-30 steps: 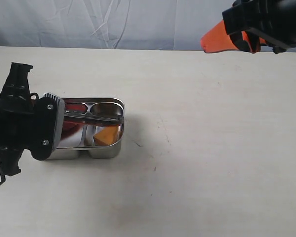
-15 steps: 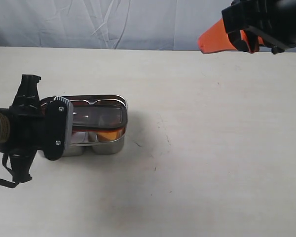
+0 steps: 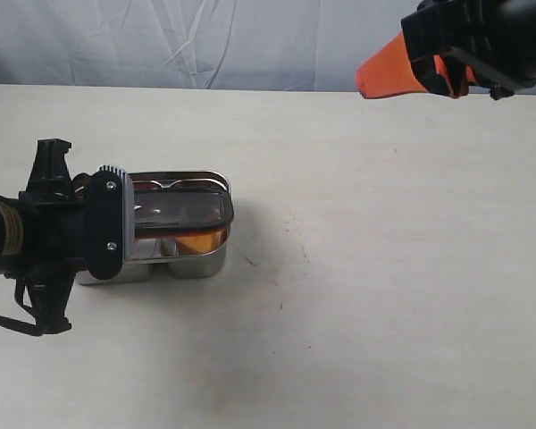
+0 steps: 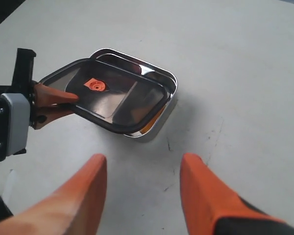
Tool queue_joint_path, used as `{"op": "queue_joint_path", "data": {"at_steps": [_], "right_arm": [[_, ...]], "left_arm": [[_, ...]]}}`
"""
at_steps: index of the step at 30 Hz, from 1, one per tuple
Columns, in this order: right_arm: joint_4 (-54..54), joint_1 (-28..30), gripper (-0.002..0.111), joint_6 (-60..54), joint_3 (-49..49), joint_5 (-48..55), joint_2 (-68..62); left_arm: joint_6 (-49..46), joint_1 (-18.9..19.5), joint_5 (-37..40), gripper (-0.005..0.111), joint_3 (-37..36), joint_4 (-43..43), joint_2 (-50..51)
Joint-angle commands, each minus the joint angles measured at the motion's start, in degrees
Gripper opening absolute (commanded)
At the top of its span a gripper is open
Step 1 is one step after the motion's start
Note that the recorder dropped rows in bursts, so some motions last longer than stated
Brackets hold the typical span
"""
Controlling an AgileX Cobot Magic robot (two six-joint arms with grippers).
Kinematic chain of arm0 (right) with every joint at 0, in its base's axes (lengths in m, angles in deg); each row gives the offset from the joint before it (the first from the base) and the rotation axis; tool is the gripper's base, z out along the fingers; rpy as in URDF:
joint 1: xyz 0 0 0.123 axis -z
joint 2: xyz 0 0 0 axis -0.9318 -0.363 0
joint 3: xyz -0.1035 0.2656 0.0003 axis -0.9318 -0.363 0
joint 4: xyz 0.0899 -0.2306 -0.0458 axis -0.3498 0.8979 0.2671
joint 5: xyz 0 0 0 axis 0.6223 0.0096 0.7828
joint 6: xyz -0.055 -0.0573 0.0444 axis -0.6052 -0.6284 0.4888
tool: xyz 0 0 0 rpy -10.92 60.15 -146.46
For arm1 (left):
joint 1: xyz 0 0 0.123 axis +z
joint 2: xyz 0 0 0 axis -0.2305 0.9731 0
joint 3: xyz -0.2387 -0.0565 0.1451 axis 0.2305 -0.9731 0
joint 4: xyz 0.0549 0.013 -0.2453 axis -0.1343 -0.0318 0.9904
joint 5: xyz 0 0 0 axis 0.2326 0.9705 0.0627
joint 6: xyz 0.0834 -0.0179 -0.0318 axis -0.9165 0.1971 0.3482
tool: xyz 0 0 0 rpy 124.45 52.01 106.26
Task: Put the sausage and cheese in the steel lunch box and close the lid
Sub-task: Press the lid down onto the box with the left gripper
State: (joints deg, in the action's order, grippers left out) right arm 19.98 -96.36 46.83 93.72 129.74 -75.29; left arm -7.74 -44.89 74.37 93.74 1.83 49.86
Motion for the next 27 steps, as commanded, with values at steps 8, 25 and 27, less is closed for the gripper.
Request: {"op": "queue_joint_path", "data": {"at_steps": [8,25,27], "right_arm": [[-0.9,0.2,0.046,-0.8,-0.2,1.4,0.4],[-1.1,0.2,0.046,-1.3,-0.2,2.4,0.4],[-1.1,0.2,0.046,-1.3,-0.2,2.7,0.4]], "left_arm": [[0.7,0.0,3.6,0.0,-0.5,4.1,3.0],[0.7,0.0,1.6,0.0,-0.5,2.0,10.1],[0.7,0.0,1.5,0.0,-0.5,1.4,10.8]]}}
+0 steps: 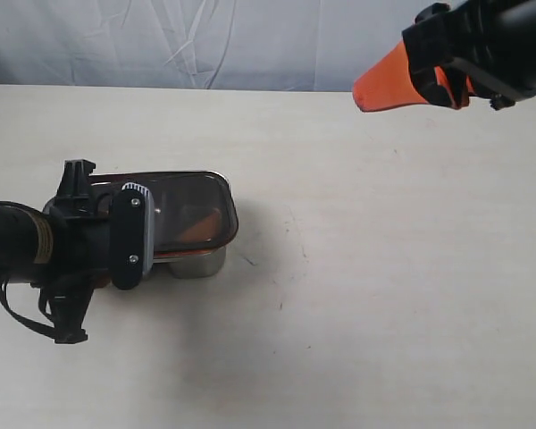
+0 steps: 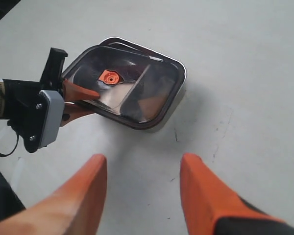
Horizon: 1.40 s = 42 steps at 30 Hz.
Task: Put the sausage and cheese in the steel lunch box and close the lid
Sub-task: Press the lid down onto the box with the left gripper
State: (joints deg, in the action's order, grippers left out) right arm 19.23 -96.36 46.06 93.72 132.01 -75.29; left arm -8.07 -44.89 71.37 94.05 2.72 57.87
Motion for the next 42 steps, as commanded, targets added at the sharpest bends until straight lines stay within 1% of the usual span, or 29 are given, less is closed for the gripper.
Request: {"op": "queue_joint_path", "data": {"at_steps": [1,10,13,18,20,22,30,34,40,42], "right_arm": [[-0.3,0.2,0.046,-0.5,-0.2,0.4,0.4],[-0.3,0.2,0.046,-0.7,-0.2,0.8,0.4],[-0.5,0.2,0.046,-0.9,-0.2,0.9,0.4],[-0.6,0.2,0.046,-0.9,-0.2,1.1,0.4],[-0.6,0.2,0.046,-1.0,-0.2,1.2,0.4],[-0.6,0.2,0.046,-1.1,-0.2,1.2,0.4],[-0.6,0.2,0.046,-1.4,-0.2,1.2,0.4],[-0.6,0.2,0.046,-1.4,-0.2,1.2,0.4],[-1.1,0.2,0.046,-1.6,-0.2,1.3,0.4],[-1.1,0.2,0.046,-1.6,-0.2,1.3,0.4]], "left_arm": [[1.1,0.0,4.5,0.0,-0.8,0.2,3.3],[1.1,0.0,4.5,0.001,-0.8,-0.1,3.6],[1.1,0.0,4.8,0.008,-0.8,-0.1,3.6],[1.1,0.0,5.3,0.026,-0.8,-0.1,3.6],[1.1,0.0,5.5,0.032,-0.8,-0.1,3.6],[1.1,0.0,5.7,0.034,-0.8,-0.1,3.6],[1.2,0.0,6.1,0.035,-0.8,-0.1,3.0],[1.3,0.0,6.1,0.035,-0.8,-2.5,1.8],[1.7,0.0,6.7,0.035,-0.8,-2.9,1.8],[2.5,0.0,6.7,0.035,-0.8,-4.2,1.8]]}}
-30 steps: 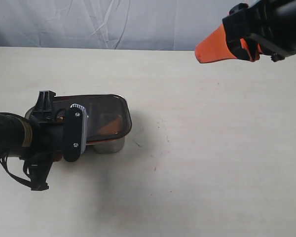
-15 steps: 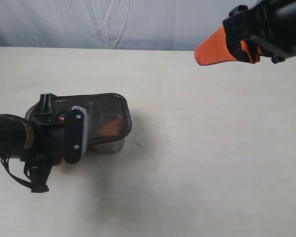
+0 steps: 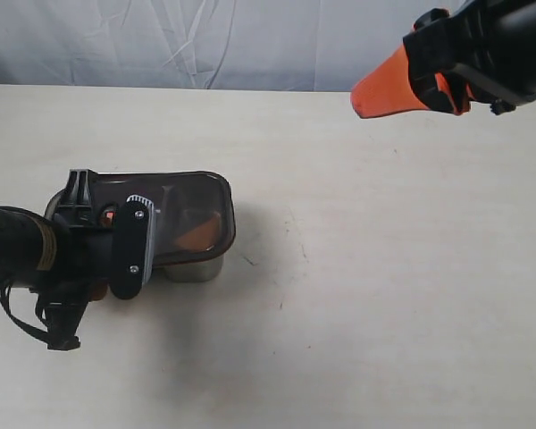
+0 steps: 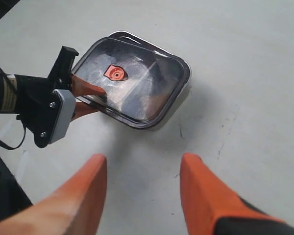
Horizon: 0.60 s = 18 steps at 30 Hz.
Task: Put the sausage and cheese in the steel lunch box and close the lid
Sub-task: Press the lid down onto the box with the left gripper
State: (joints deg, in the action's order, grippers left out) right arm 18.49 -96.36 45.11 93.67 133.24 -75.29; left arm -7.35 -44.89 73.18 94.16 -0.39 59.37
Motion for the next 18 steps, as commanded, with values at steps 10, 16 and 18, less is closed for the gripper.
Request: {"op": "queue_joint_path", "data": {"at_steps": [10,16,18], "right_arm": [[-0.6,0.2,0.046,-0.8,-0.1,0.2,0.4],[-1.0,0.2,0.046,-1.1,-0.1,0.2,0.4],[-1.0,0.2,0.046,-1.1,-0.1,0.2,0.4]], "left_arm": [[4.5,0.0,6.1,0.041,-0.9,-1.5,-2.7],[4.5,0.0,6.1,0.054,-0.9,-1.4,-2.9],[4.5,0.0,6.7,0.054,-0.9,-1.7,-4.0]]}}
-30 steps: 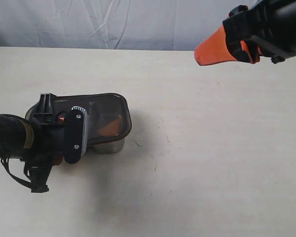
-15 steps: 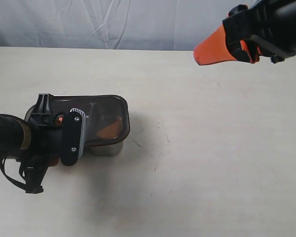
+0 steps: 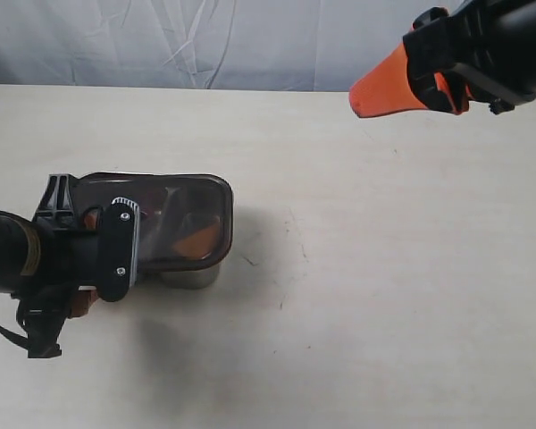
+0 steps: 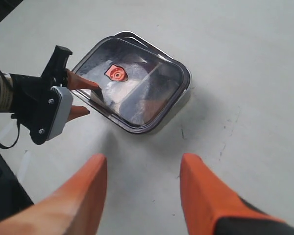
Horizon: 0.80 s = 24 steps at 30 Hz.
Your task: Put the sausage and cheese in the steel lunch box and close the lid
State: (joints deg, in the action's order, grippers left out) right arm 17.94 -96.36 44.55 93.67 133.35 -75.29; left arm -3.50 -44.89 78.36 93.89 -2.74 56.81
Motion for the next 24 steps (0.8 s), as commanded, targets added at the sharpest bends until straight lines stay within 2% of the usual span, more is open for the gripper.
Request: {"op": "queue_joint_path", "data": {"at_steps": [1,5,10,14,17,20,21,24], "right_arm": [[-0.4,0.2,0.046,-0.6,-0.1,0.1,0.4],[-0.4,0.2,0.046,-0.6,-0.1,0.1,0.4],[-0.4,0.2,0.046,-0.6,-0.1,0.3,0.4],[-0.4,0.2,0.046,-0.6,-0.1,0.3,0.4],[-0.4,0.2,0.046,-0.6,-0.1,0.3,0.4],[-0.4,0.2,0.046,-0.6,-0.1,0.3,0.4],[-0.4,0.2,0.046,-0.6,-0.1,0.3,0.4],[-0.4,0.2,0.046,-0.6,-0.1,0.3,0.4]], "left_arm": [[0.6,0.0,1.5,0.054,-0.6,0.5,-2.1],[0.6,0.0,1.1,0.054,-0.6,0.2,-6.6],[0.8,0.0,2.2,0.054,-0.6,5.1,-13.3],[0.8,0.0,9.3,0.052,-0.6,6.8,-17.8],[4.5,0.0,15.7,0.034,-0.6,6.8,-21.3],[9.7,0.0,19.7,0.004,-0.6,7.5,-24.5],[12.1,0.0,20.6,0.001,-0.6,7.7,-25.6],[19.3,0.0,22.5,0.0,-0.6,9.4,-27.6]]}}
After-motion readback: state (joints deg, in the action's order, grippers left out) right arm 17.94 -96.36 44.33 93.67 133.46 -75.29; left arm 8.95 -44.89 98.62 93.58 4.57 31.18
